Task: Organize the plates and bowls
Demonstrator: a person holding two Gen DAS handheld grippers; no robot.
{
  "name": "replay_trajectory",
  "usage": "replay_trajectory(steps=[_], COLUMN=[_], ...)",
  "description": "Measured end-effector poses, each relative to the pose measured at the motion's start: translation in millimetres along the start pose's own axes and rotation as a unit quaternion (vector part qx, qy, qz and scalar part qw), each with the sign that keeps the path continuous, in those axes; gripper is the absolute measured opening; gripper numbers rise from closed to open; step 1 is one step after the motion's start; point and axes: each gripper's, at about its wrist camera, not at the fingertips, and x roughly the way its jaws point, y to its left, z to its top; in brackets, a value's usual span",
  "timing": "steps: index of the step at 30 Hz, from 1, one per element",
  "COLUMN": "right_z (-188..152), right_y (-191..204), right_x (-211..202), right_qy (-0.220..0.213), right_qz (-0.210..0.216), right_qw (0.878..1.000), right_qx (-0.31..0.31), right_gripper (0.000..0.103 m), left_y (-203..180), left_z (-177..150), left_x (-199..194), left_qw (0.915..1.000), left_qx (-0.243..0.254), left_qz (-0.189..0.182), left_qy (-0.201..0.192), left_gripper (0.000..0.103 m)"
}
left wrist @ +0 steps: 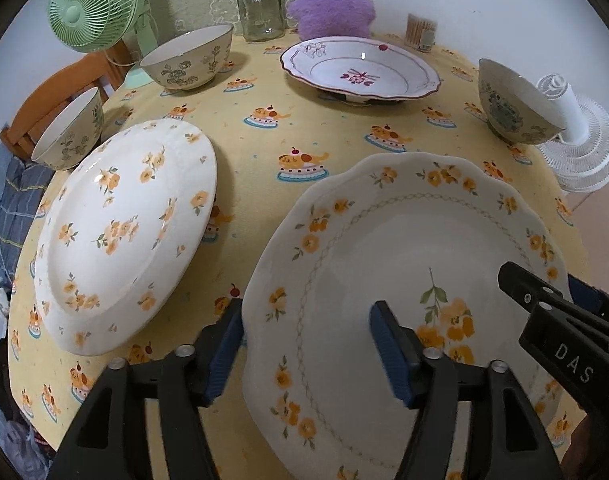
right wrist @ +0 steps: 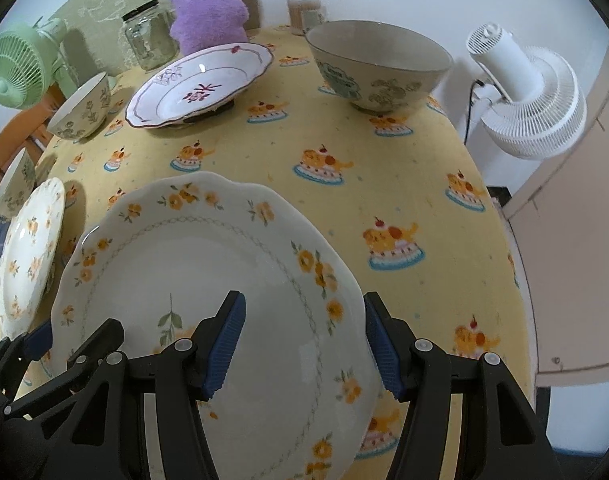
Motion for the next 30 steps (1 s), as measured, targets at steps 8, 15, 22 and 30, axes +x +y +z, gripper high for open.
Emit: replay_trajectory(steps=[8,15,22,30], right_z=[-15,-26,-32,-24], right_y=[11,56,120,185], right_x=[-29,-57,-72,-74], right_qy=[-0.03,-0.058,-0.081,-0.095], right_qz=[-0.02,-0.033,-0.039,-0.043], right_qw=[0.999,0.997,0.995,0.994], right_qx=[0.026,0.042,0.036,0.015], right_gripper=[0.078,0.086,0.088,0.088], left_y=[21,59,111,172], left_z=[-7,-1,3,14], left_x=[-21,-38,-46,-45], left_qw=[0.999,0.9956,0.9941,0.9954], left_qx=[0.023,0.053,0.058,0.046], left_qz=[-0.031,-0.061,-0.074,-0.058], left_qy=[-0.021,-0.047,-0.055,-0.061], left_gripper=[0.085,0.094,0.097,0.097])
